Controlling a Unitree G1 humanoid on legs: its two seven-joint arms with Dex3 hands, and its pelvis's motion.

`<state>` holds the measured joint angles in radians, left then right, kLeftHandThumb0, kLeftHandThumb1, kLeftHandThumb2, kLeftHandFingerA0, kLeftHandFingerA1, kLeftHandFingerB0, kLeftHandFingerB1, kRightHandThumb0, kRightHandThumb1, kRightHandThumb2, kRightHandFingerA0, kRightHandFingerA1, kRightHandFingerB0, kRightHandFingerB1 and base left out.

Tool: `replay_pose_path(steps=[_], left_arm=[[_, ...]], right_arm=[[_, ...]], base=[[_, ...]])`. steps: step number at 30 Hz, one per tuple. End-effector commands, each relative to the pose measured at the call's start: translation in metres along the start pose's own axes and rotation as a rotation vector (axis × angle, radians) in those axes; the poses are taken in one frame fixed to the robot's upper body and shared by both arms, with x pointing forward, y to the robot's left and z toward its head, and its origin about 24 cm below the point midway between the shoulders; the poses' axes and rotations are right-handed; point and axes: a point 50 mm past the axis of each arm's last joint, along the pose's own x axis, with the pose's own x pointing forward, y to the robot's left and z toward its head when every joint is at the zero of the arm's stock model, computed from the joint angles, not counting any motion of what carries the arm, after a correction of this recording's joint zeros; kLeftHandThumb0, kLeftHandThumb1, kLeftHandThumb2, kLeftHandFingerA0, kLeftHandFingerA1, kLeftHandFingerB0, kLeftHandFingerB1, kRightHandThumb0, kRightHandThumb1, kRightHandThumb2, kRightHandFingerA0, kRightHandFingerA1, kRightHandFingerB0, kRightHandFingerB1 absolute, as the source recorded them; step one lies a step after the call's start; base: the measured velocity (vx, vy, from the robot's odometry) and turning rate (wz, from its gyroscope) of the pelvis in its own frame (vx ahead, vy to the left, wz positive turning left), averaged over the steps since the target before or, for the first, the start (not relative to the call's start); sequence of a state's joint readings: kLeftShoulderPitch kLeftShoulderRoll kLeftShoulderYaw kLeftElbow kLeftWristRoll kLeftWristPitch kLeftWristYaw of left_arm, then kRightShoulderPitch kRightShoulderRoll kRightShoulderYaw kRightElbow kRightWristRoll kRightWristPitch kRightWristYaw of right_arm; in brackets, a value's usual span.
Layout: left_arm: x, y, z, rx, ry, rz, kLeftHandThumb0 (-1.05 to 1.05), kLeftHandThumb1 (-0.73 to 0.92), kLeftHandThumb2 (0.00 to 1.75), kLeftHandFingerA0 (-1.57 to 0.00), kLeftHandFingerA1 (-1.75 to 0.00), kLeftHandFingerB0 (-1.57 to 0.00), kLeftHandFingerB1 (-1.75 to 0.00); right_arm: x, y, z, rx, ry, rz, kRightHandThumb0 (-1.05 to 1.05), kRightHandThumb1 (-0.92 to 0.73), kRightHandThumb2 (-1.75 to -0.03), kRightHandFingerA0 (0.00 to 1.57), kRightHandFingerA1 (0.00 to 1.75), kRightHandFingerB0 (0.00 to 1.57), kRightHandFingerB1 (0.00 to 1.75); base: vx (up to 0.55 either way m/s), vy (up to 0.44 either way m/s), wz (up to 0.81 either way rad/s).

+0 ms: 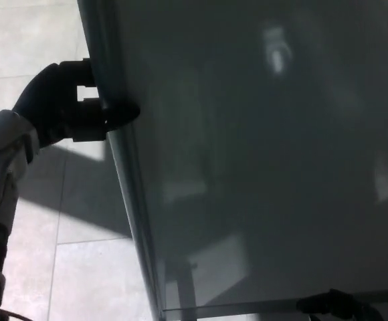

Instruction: A white board is being place on the right hand side and parallel to the robot and the robot uses its left hand to grab on the leftside of the whiteboard and drag the whiteboard from the right hand side to the left hand side

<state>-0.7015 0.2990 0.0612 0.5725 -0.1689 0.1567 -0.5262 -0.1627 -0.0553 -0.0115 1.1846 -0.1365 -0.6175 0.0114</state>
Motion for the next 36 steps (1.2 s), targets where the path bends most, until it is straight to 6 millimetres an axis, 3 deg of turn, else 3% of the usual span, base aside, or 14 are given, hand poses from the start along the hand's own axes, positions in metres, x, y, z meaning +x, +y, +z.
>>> replay_pose_path(steps=[1, 13, 17, 25, 27, 30, 32, 36], left_arm=[[-0.025, 0.028, -0.006, -0.001, 0.086, 0.055, -0.17, 0.71, 0.61, -0.91, -0.62, -0.78, -0.52], [-0.065, 0.067, -0.024, -0.088, 0.131, 0.128, -0.18, 0.73, 0.62, -0.83, -0.61, -0.78, -0.53], [-0.086, 0.086, -0.028, -0.082, 0.141, 0.147, -0.18, 0.74, 0.62, -0.84, -0.68, -0.75, -0.53], [-0.108, 0.102, -0.028, -0.023, 0.199, 0.198, -0.14, 0.77, 0.62, -0.84, -0.69, -0.75, -0.54], [-0.119, 0.111, -0.027, -0.017, 0.207, 0.236, -0.08, 0.77, 0.62, -0.85, -0.74, -0.76, -0.59], [-0.119, 0.111, -0.027, -0.017, 0.206, 0.235, -0.08, 0.77, 0.62, -0.85, -0.74, -0.76, -0.59], [-0.136, 0.127, -0.024, 0.02, 0.279, 0.258, -0.09, 0.78, 0.62, -0.78, -0.7, -0.67, -0.56], [-0.139, 0.13, -0.023, 0.022, 0.29, 0.249, -0.09, 0.78, 0.62, -0.78, -0.7, -0.67, -0.56]], right_arm=[[0.0, -0.007, -0.001, -0.012, 0.014, -0.001, -0.47, -0.66, -0.76, 1.03, 0.89, 0.75, 0.77], [0.001, -0.006, -0.001, -0.021, 0.023, 0.0, -0.45, -0.66, -0.75, 1.05, 0.88, 0.78, 0.76], [0.001, -0.006, -0.001, -0.028, 0.022, 0.002, -0.45, -0.66, -0.77, 1.05, 0.9, 0.79, 0.76], [0.0, -0.005, -0.003, -0.032, 0.024, 0.01, -0.47, -0.66, -0.76, 1.07, 0.9, 0.81, 0.77], [0.0, -0.004, -0.003, -0.044, 0.028, 0.01, -0.44, -0.67, -0.77, 1.02, 0.9, 0.8, 0.76], [0.0, -0.004, -0.003, -0.044, 0.028, 0.01, -0.44, -0.67, -0.77, 1.02, 0.9, 0.8, 0.76], [0.001, -0.003, -0.002, -0.041, 0.032, 0.015, -0.44, -0.66, -0.77, 1.01, 0.9, 0.81, 0.75], [0.001, -0.003, -0.002, -0.044, 0.031, 0.016, -0.44, -0.66, -0.77, 1.01, 0.9, 0.81, 0.75]], base=[[0.0, 0.0, 0.08], [0.0, 0.0, 0.04], [0.0, 0.0, 0.0], [0.0, 0.0, 0.0], [0.0, 0.0, 0.0], [0.0, 0.0, 0.0], [0.0, 0.0, 0.0], [0.0, 0.0, 0.0]])
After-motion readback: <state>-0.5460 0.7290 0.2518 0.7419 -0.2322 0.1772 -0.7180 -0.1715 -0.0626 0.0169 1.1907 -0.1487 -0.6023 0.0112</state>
